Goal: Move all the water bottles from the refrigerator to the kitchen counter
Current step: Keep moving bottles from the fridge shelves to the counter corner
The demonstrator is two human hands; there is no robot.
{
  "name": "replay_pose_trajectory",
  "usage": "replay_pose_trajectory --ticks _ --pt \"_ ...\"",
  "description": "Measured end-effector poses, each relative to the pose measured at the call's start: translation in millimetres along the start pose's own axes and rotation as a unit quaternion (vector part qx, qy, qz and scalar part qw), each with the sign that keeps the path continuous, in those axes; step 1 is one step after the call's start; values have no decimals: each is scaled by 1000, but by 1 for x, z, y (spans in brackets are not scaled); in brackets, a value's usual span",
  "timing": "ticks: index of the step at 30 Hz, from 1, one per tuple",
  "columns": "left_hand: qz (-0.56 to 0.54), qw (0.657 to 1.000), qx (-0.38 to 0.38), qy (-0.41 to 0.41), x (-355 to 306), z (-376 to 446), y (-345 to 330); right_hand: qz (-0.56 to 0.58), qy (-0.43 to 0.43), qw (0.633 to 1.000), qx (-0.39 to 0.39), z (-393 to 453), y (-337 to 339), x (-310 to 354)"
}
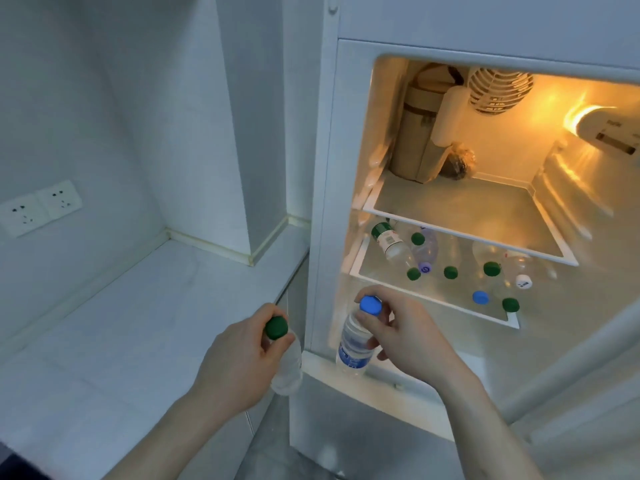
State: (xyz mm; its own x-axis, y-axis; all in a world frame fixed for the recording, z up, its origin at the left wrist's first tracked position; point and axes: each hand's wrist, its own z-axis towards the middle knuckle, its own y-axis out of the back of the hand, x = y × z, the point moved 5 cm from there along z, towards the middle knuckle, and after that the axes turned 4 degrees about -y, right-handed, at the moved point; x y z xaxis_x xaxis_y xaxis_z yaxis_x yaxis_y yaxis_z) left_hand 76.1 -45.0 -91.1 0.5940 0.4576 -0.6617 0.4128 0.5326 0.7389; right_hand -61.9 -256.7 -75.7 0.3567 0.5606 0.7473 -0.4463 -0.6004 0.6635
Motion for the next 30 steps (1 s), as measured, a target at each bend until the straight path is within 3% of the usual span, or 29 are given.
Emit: replay_pose_trajectory --ticks 10,17,30 --pt "-4 998 -26 62 52 -91 46 16 12 996 88 -51 -72 55" --pt "-16 989 -75 128 75 -149 65 -4 80 980 180 -60 -116 90" --pt "15 930 -229 287 61 -256 82 -13 241 897 369 -65 -188 144"
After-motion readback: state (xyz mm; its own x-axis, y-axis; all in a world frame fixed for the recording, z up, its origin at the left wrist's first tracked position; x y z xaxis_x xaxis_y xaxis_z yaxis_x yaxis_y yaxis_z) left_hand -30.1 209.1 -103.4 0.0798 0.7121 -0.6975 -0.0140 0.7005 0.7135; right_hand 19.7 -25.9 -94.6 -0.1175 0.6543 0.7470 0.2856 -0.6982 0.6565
